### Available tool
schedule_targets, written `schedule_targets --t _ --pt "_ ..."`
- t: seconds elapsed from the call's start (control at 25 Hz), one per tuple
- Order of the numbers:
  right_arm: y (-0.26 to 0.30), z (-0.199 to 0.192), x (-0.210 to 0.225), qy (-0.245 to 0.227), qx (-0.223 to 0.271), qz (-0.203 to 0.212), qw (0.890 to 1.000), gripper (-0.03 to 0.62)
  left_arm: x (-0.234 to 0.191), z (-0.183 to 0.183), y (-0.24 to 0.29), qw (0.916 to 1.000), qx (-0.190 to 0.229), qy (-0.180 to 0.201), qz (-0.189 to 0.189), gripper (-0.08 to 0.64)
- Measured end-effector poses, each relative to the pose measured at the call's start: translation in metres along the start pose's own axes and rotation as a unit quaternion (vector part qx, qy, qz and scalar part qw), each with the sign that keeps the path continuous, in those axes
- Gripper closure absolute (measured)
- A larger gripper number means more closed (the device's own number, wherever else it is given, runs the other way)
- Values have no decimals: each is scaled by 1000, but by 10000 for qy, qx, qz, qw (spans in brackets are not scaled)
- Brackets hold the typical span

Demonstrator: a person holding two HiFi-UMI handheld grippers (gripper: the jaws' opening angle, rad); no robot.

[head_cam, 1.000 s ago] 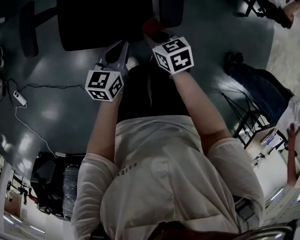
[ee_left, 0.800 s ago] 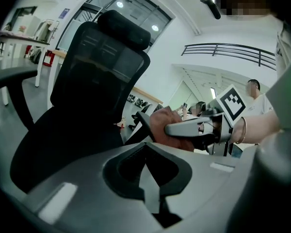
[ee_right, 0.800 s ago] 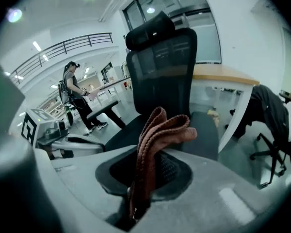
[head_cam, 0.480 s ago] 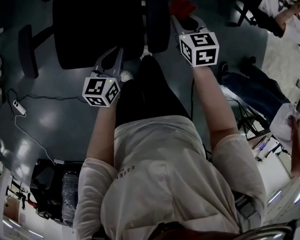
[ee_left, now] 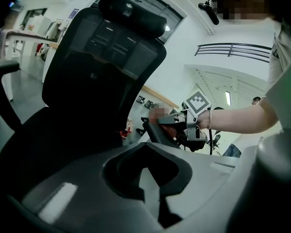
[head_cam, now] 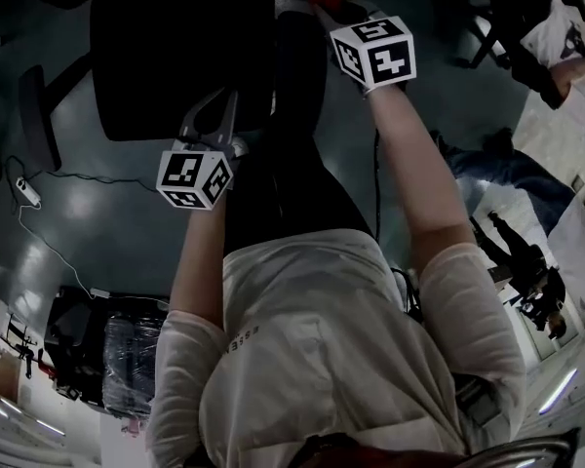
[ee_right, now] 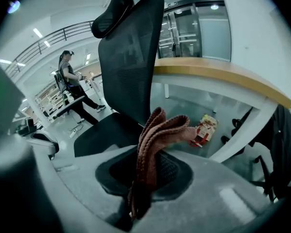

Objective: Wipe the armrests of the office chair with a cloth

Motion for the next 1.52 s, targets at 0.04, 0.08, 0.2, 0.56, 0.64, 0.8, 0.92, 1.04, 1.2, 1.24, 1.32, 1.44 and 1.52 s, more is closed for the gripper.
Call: schedule_targets --t 0.04,0.08,0.2,0.56,0.64,0.8,0.92,1.04,1.2,1.24,1.32,1.44,1.52 --pt "7 2 -2 -55 -102 152 9998 545 -1 0 4 10000 -4 -26 23 543" --pt "13 4 -6 -107 -199 318 9992 546 -2 0 8 10000 -4 -47 42 543" --pt "25 13 -22 -411 -459 754 9953 545 -5 2 16 9999 30 -123 90 543" --pt "39 20 -62 -1428 -818 769 9834 545 -12 -2 5 9997 120 -166 108 543" --pt "38 20 -71 -1611 -778 715 9813 545 -15 -5 -1 9998 105 -162 107 543" --pt "36 6 -95 -2343 -833 597 9667 545 -20 -18 -18 9997 89 -195 137 543" --pt "36 -7 -115 -2728 -982 711 9544 545 -25 -23 -28 9996 120 -214 152 543" --pt "35 -21 -130 -2656 -1162 832 9534 545 -29 -23 -39 9996 171 -173 131 543" --pt "27 -46 -143 -2401 -1378 833 9573 545 -29 -33 -56 9997 199 -114 74 543" --pt "25 -51 -147 -2385 -1430 809 9571 545 -29 -34 -60 9997 198 -100 61 543" --pt "20 -60 -154 -2401 -1529 751 9557 545 -29 -38 -69 9998 190 -73 33 543" --pt "12 -75 -164 -2477 -1660 657 9522 545 -25 -46 -80 9998 181 -44 -22 543" --pt "6 -87 -171 -2518 -1737 618 9501 545 -21 -51 -87 9998 171 -23 -71 543"
Point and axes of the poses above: the fingertips, and each gripper's own axes: y forward along the fingers, x to its right, z out of its top, the point moved 8 cm from there along -y, backward along the fingers, and after that the axes turned 12 degrees about y, right-handed, at the moved point
